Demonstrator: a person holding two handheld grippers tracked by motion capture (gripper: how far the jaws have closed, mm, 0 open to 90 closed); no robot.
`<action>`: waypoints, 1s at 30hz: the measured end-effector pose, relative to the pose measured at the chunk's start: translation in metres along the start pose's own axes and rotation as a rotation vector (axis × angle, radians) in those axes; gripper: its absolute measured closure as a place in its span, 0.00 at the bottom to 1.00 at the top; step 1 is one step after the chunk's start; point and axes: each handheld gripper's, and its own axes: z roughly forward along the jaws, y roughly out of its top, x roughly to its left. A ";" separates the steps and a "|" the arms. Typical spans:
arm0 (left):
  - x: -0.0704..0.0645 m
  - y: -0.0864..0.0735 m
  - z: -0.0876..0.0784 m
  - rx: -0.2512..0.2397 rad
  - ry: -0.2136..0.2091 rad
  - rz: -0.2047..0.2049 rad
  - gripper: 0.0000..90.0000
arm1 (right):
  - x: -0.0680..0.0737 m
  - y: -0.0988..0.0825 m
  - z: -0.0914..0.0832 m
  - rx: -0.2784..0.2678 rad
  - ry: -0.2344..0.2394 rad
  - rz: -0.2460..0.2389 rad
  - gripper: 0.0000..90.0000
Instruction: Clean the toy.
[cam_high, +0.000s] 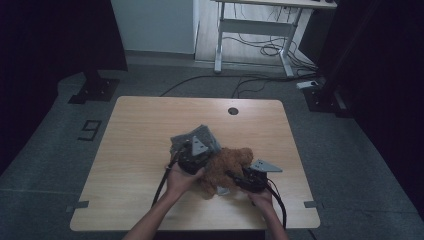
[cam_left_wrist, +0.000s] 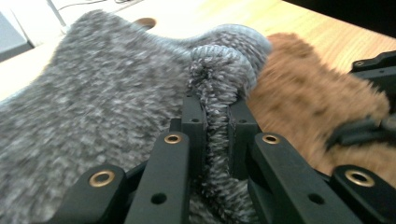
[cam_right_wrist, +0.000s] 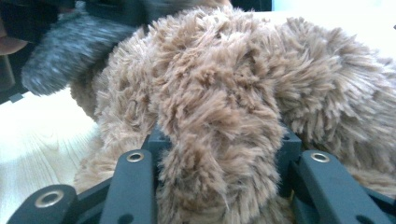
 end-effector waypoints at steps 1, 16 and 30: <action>0.010 -0.004 -0.007 -0.005 0.014 -0.014 0.90 | 0.000 0.000 0.000 -0.004 0.001 0.005 0.62; 0.086 -0.099 -0.002 0.136 0.033 -0.255 0.90 | -0.002 -0.004 0.000 -0.025 0.011 0.037 0.62; 0.031 0.015 -0.033 -0.099 -0.053 -0.116 0.90 | -0.001 -0.003 0.000 -0.025 0.013 0.028 0.62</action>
